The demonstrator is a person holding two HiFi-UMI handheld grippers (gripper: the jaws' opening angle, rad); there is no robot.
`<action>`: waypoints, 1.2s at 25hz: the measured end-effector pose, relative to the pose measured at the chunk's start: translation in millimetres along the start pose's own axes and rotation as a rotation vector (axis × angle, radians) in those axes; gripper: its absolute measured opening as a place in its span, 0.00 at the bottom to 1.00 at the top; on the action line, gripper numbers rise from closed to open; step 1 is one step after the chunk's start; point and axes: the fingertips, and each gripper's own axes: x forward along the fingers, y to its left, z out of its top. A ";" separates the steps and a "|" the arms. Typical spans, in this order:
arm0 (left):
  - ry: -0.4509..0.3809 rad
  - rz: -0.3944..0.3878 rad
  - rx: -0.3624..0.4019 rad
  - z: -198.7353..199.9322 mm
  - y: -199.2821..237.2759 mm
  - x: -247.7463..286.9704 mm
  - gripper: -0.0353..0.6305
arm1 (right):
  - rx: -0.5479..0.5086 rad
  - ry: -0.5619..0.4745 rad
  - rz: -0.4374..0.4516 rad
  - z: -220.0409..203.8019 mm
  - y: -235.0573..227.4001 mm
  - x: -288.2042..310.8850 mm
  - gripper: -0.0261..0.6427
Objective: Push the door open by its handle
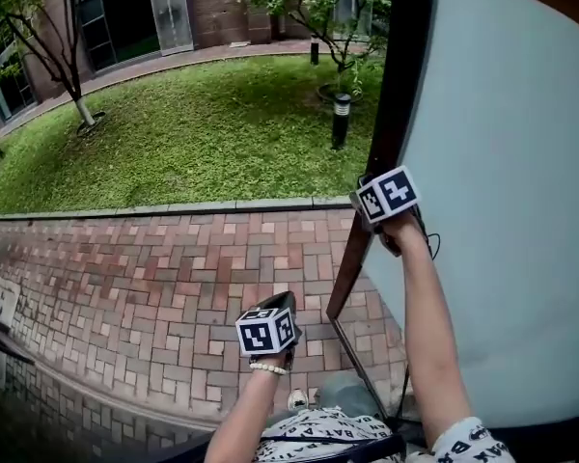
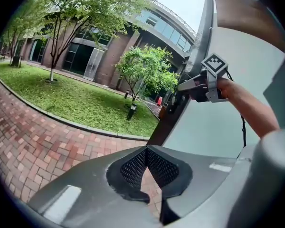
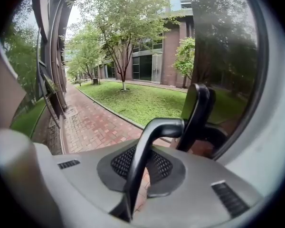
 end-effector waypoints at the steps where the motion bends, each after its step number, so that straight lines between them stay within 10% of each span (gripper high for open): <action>1: 0.004 -0.001 0.001 -0.2 0.0 0.2 0.05 | 0.014 0.002 -0.010 -2.0 -12.8 -2.4 0.08; 30: 0.097 -0.036 0.001 5.0 -11.6 87.0 0.05 | 0.384 -0.004 -0.342 -99.4 -355.1 -88.2 0.06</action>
